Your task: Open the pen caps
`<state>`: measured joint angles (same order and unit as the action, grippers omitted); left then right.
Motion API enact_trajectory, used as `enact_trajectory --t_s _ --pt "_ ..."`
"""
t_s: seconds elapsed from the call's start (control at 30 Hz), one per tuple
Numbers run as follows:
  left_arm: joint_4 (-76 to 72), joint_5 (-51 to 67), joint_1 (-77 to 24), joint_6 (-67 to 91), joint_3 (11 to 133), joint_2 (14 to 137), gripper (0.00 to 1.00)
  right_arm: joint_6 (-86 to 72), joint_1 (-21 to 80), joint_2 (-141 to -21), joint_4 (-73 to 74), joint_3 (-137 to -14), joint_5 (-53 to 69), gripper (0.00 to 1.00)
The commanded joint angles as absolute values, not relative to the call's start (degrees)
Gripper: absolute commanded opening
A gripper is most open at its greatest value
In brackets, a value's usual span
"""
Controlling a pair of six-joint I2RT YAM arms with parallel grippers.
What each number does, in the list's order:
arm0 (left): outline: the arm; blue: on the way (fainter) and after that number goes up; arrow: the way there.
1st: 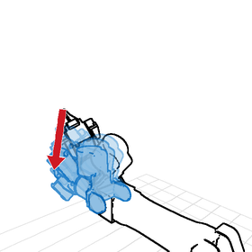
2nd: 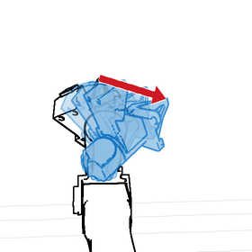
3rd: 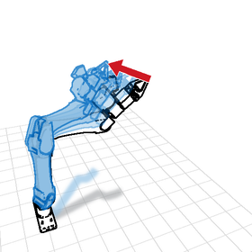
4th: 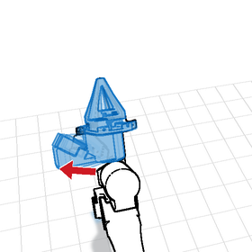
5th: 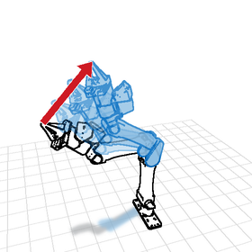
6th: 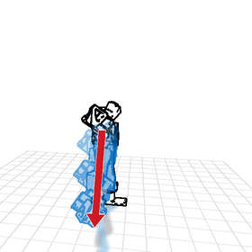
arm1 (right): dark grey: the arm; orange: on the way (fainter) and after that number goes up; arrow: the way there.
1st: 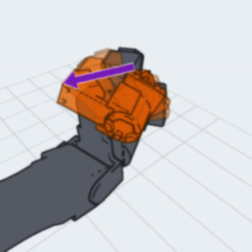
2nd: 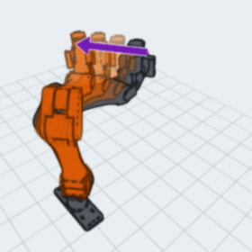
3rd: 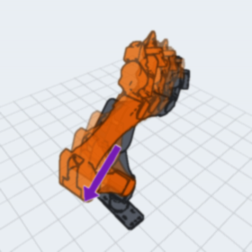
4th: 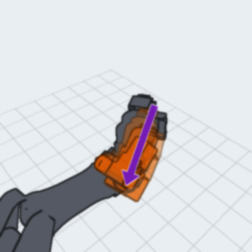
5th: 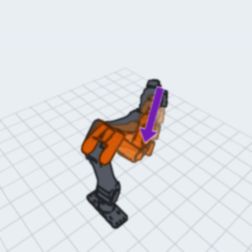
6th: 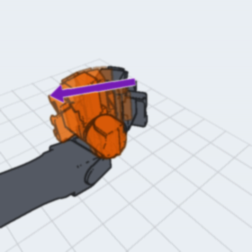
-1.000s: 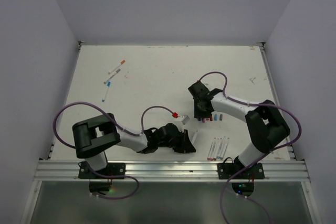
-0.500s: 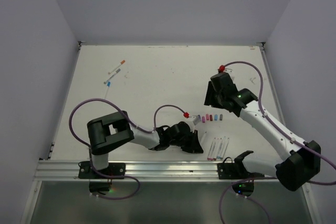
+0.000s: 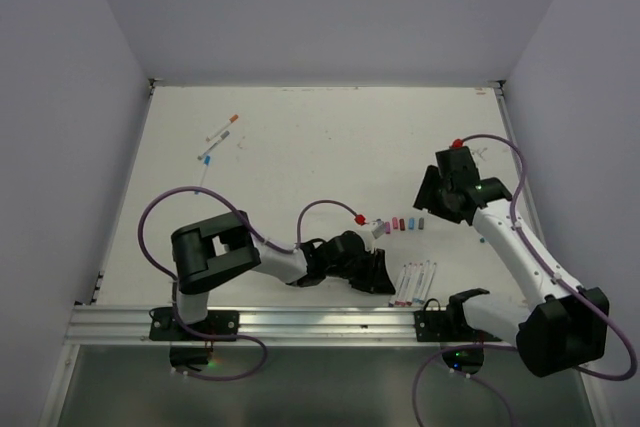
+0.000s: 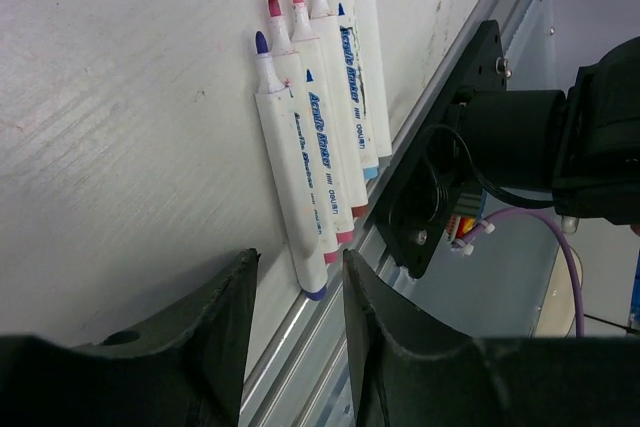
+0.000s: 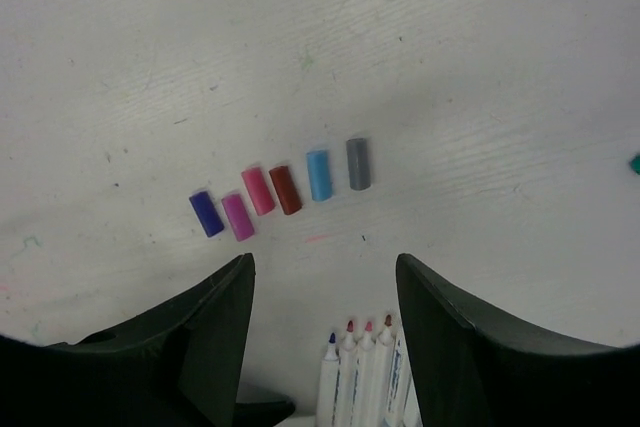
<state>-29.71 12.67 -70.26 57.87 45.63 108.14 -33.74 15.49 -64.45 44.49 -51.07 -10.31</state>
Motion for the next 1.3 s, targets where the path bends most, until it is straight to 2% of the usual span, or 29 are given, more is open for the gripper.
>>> enact_trajectory --t_s 0.0,0.13,0.37,0.73,1.03,1.27 --pt "-30.1 13.0 -70.5 57.0 43.9 108.3 0.43 -32.8 12.1 -64.2 44.7 -50.7 -8.2 0.63" --pt "-30.5 13.2 -70.6 57.0 42.5 107.2 0.46 -33.0 7.2 -64.9 44.6 -50.1 -8.3 0.64" --pt "-28.0 9.9 -70.6 55.4 39.7 102.1 0.47 -31.6 -7.4 -69.2 41.4 -47.9 -9.0 0.63" --pt "-20.0 4.2 -70.6 50.7 38.1 92.3 0.49 -32.9 -22.7 -71.8 35.9 -45.4 -12.6 0.57" --pt "-19.1 4.7 -70.4 50.2 39.5 92.7 0.5 -30.0 -29.5 -77.6 31.7 -45.2 -9.1 0.55" --pt "-18.5 5.6 -70.1 49.6 41.9 94.5 0.5 -30.1 -29.9 -80.8 28.1 -43.8 -7.6 0.5"
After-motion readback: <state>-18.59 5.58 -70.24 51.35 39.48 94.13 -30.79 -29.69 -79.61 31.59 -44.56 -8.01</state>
